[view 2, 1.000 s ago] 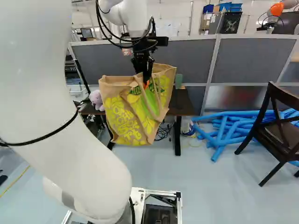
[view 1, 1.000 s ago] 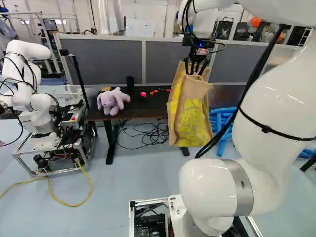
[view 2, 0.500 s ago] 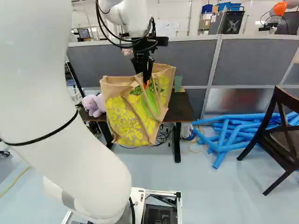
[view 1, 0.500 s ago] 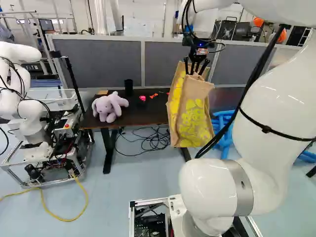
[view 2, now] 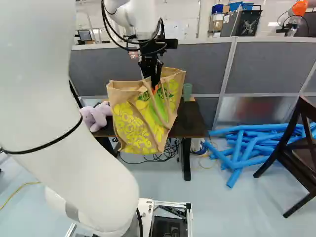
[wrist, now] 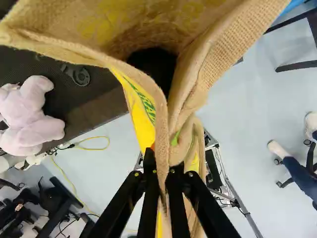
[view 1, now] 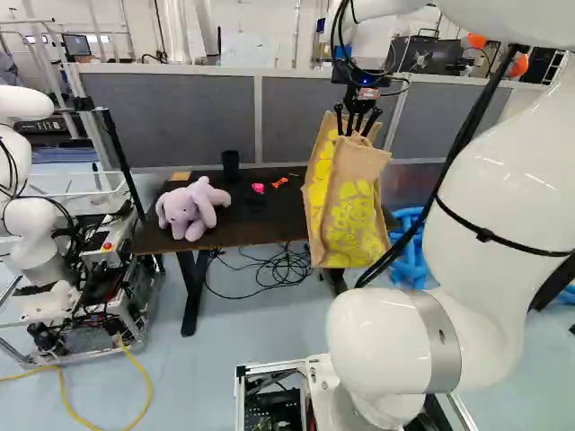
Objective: Pick up the bag on the ground and place it on the table
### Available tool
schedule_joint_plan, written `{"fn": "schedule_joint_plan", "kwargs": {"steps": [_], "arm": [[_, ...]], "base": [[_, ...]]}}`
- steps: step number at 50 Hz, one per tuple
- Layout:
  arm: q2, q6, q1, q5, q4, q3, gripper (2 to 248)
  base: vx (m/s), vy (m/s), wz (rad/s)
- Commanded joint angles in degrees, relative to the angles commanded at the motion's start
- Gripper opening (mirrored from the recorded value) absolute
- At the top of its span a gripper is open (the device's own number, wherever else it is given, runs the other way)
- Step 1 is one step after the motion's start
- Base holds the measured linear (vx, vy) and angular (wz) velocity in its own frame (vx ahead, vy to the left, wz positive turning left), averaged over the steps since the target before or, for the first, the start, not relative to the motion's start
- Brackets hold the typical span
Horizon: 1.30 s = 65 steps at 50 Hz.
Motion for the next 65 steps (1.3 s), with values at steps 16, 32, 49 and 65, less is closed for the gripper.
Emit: {"fn": "schedule_joint_plan", "kwargs": {"steps": [16, 32, 49, 65], "arm": [[0.0, 0.0, 0.0, 0.0, 0.0, 0.0, 24], [0.0, 0.0, 0.0, 0.0, 0.0, 0.0, 24], [0.0, 0.0, 0.0, 0.0, 0.0, 0.0, 24], [0.0, 0.0, 0.0, 0.0, 0.0, 0.0, 24]], "base": [[0.148, -0.001, -0.017], [0.102, 0.0, -0.012], [0.047, -0.001, -0.006], [0.0, 0.0, 0.0]]}}
